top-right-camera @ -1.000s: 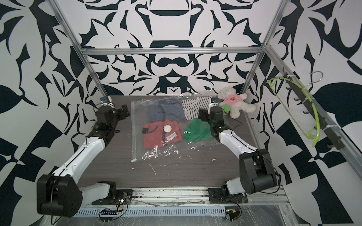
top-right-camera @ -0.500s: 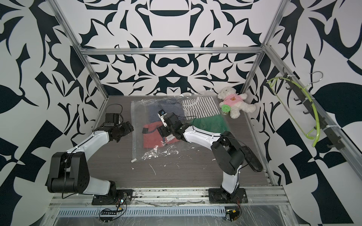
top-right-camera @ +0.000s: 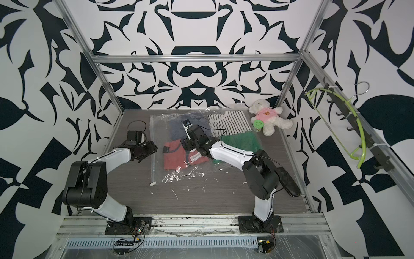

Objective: Take the tank top out of the vacuum bag
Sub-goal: Open the vacuum bag at the center of the board.

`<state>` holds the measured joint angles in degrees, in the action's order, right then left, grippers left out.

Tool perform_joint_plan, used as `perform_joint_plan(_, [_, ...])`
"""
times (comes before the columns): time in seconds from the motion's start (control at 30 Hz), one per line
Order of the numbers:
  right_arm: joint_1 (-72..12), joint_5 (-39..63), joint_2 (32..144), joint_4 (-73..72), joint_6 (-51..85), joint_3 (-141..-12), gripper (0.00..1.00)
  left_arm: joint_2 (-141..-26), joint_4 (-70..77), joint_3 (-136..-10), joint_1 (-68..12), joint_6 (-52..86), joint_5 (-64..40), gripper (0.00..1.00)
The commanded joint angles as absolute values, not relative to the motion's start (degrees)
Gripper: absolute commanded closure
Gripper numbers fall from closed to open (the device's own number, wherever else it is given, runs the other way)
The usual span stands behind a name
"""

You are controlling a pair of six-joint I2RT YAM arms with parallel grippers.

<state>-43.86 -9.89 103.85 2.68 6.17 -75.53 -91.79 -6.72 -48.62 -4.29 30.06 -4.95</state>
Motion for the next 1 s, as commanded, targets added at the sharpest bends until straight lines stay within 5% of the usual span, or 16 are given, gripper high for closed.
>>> perform_joint_plan(0.0, [-43.85, -12.91, 99.92, 0.24, 7.73, -74.59, 0.12, -93.78, -3.80, -49.63, -4.57, 29.71, -7.78, 0.49])
perform_joint_plan(0.17, [-43.84, -14.56, 98.53, -0.46, 7.75, -73.60, 0.10, -94.32, -3.43, -50.25, -5.27, 30.40, -8.49, 0.80])
perform_joint_plan(0.37, [-43.81, -13.31, 99.04, 0.91, 7.97, -74.97, 0.09, -92.10, -6.34, -51.53, -5.78, 31.32, -8.14, 1.00])
perform_joint_plan(0.73, [-43.90, 15.00, 103.33, -2.34, 26.32, -76.93, 0.14, -85.87, -9.23, -52.57, -9.29, 35.24, -9.77, 1.00])
perform_joint_plan(0.97, [-44.86, 23.92, 108.08, -10.03, 36.76, -76.31, 0.16, -82.10, -9.75, -52.93, -12.11, 37.36, -9.54, 1.00])
